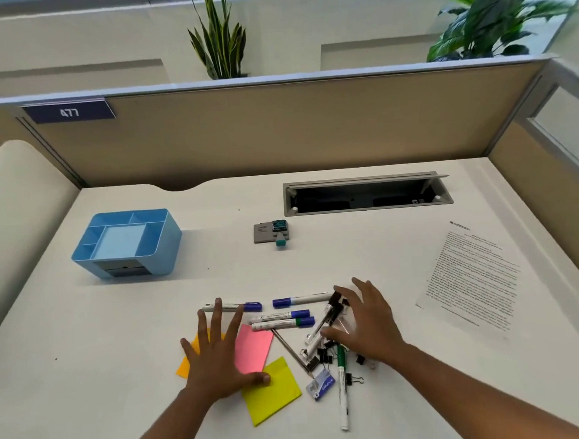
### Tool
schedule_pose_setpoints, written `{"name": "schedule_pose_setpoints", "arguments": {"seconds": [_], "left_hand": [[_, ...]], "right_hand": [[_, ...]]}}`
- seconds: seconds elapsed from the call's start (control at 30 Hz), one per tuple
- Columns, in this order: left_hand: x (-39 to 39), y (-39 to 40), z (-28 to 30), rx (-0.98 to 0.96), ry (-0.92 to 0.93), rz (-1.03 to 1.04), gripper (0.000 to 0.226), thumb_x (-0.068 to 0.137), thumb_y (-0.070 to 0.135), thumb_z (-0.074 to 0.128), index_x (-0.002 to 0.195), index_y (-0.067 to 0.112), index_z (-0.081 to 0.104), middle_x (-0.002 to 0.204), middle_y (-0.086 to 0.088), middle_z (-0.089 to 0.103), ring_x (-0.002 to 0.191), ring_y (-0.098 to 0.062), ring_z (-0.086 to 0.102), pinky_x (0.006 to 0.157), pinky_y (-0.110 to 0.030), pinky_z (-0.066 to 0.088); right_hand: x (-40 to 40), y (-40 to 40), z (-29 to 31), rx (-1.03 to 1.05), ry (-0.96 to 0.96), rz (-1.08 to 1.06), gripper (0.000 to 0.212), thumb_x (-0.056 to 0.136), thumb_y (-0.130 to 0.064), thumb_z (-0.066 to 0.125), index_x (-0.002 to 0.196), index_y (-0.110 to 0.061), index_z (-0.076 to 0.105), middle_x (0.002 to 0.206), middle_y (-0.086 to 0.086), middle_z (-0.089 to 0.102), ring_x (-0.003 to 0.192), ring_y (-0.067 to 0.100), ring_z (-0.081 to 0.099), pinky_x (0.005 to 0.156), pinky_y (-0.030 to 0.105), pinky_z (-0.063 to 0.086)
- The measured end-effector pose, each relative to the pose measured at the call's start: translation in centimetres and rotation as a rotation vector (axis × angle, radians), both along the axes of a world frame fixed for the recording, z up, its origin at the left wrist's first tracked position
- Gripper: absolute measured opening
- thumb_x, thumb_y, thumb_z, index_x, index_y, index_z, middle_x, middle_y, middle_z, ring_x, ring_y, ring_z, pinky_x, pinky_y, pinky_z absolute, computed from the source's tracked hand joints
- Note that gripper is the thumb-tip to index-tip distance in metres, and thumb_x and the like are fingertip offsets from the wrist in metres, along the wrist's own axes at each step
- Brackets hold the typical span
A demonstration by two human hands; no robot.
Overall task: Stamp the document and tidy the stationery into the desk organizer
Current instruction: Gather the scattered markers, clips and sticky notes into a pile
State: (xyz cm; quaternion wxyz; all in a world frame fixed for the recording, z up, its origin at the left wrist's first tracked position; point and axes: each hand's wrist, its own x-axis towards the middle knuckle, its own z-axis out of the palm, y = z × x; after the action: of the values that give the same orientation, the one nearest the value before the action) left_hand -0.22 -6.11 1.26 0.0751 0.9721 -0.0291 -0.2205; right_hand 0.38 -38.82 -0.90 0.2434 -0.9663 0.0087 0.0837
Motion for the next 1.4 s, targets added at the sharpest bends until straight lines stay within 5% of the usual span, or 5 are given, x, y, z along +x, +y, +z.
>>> {"name": "schedule_pose_setpoints", "arguments": {"seconds": [0.2,0.5,0.8,1.17,1.4], "left_hand": [[0.4,-0.9,-0.3,0.02,0.101,-0.054,0.148,0.028,0.105,0.048,0.139,0.054,-0.035,0.147,0.008,-0.052,0.148,-0.032,-0.026,0.106,-0.078,0.014],[-2.3,0.3,-1.6,0.011,-0.032,-0.054,0.13,0.049,0.104,0.037,0.149,0.047,-0.021,0.163,0.006,-0.023,0.153,-0.028,-0.01,0.114,-0.067,0.016],[-6.2,2.3,-4.9,-0.153,-0.169,0.11,0.097,0.081,0.085,0.017,0.158,0.028,0.007,0.165,0.008,-0.017,0.153,-0.028,0.005,0.113,-0.066,0.022],[-6.2,0.8,-3.6,-0.117,-0.14,-0.147,0.137,0.033,0.11,0.036,0.144,0.031,0.049,0.156,-0.019,0.035,0.139,-0.05,0.034,0.1,-0.08,0.018],[-4.3,2.1,-3.8,-0.112,-0.142,-0.21,0.11,0.057,0.101,0.041,0.149,0.042,0.037,0.163,-0.011,0.023,0.148,-0.042,0.022,0.104,-0.079,0.017]], "right_hand": [[-6.4,1.7,-0.9,-0.203,0.097,0.089,0.138,0.04,-0.112,0.038,0.152,-0.055,-0.017,0.162,0.002,-0.038,0.148,0.039,-0.034,0.12,0.068,-0.008],[-6.4,5.4,-3.2,-0.138,-0.16,0.051,0.095,0.066,-0.101,0.039,0.15,-0.058,0.029,0.17,0.008,0.011,0.158,0.029,-0.006,0.121,0.067,0.005],[-5.4,11.1,-3.8,-0.073,-0.188,0.195,0.084,0.083,-0.086,0.039,0.156,-0.05,0.02,0.17,0.012,0.003,0.157,0.029,-0.013,0.125,0.055,0.01],[1.6,9.4,-2.1,-0.081,-0.267,-0.313,0.061,0.093,-0.072,0.041,0.148,-0.046,0.041,0.168,0.007,0.018,0.157,0.031,0.007,0.125,0.054,0.014],[1.7,10.3,-4.7,-0.111,-0.106,-0.206,0.069,0.097,-0.072,0.025,0.157,-0.038,0.03,0.171,0.007,0.004,0.158,0.026,-0.008,0.128,0.047,0.001]]}}
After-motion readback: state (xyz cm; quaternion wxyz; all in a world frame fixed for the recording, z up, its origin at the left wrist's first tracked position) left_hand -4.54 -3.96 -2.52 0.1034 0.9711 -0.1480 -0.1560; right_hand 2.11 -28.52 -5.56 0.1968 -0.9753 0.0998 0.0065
